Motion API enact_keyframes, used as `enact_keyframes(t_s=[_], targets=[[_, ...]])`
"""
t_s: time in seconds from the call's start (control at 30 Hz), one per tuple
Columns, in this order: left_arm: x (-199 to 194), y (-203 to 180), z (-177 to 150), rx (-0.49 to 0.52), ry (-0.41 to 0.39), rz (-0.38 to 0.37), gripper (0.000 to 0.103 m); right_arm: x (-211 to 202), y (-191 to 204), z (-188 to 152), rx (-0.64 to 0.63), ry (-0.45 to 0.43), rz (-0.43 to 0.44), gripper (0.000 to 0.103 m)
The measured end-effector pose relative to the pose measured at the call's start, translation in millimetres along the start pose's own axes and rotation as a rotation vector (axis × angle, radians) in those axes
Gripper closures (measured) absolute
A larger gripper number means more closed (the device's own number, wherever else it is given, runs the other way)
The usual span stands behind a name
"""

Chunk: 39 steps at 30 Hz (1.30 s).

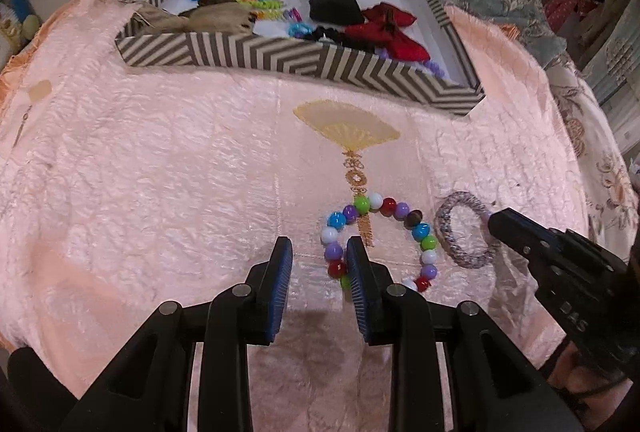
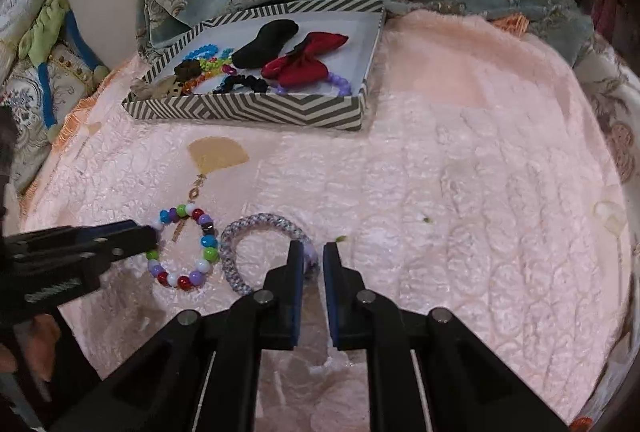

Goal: Organize jewelry
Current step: 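Grasp the multicolour bead bracelet with left gripper while right grasps grey braided bracelet, then carry the multicolour bracelet into the box with left gripper while right drops grey bracelet there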

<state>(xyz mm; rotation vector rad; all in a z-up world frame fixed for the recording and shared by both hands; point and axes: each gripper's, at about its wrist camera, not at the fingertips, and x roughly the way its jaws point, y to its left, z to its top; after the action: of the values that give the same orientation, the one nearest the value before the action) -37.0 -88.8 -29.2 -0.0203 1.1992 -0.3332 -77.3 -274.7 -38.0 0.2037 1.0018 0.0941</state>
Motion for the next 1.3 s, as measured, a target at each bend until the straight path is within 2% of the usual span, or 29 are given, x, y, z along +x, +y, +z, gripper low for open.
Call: enact_keyframes(t_s=[0.07, 0.2, 0.23, 0.27, 0.3, 0.47, 0.73, 0.97, 1.3], targets=[[1.8, -2.2, 0.9, 0.008, -0.012, 0.009, 0.091, 4.0, 0.2, -1.8, 0.007, 0.005, 0.012, 0.082], [5.5, -4.7, 3.1, 0.012, -0.026, 0.006, 0.091, 8.3, 1.7, -3.8, -0.008, -0.019, 0.008, 0.082], [6.0, -4.4, 3.3, 0.011, -0.030, 0.004, 0.094, 8.6, 1.7, -3.9, -0.011, -0.023, 0.007, 0.083], [5.8, -4.2, 3.2, 0.012, -0.041, -0.004, 0.099, 8.8, 2.3, -4.0, -0.018, -0.026, 0.004, 0.092], [6.5, -4.5, 3.6, 0.014, -0.041, -0.008, 0.103, 8.4, 1.9, -3.7, -0.020, -0.024, 0.007, 0.095], [-3.1, -3.7, 4.8, 0.021, -0.052, -0.034, 0.103, -8.0, 2.4, -0.1, -0.013, -0.064, 0.033, 0.095], [-50.0, 0.8, 17.4, 0.023, -0.134, -0.057, 0.103, -43.0, 10.3, 16.6, -0.018, -0.130, 0.061, 0.095], [-80.7, 6.7, 31.7, 0.047, -0.198, -0.006, 0.103, -60.6, 22.3, 25.5, -0.041, -0.159, 0.081, 0.095], [-101.2, 13.4, 45.2, 0.066, -0.253, 0.049, 0.103, -69.8, 35.2, 35.5, -0.072, -0.174, 0.083, 0.095]])
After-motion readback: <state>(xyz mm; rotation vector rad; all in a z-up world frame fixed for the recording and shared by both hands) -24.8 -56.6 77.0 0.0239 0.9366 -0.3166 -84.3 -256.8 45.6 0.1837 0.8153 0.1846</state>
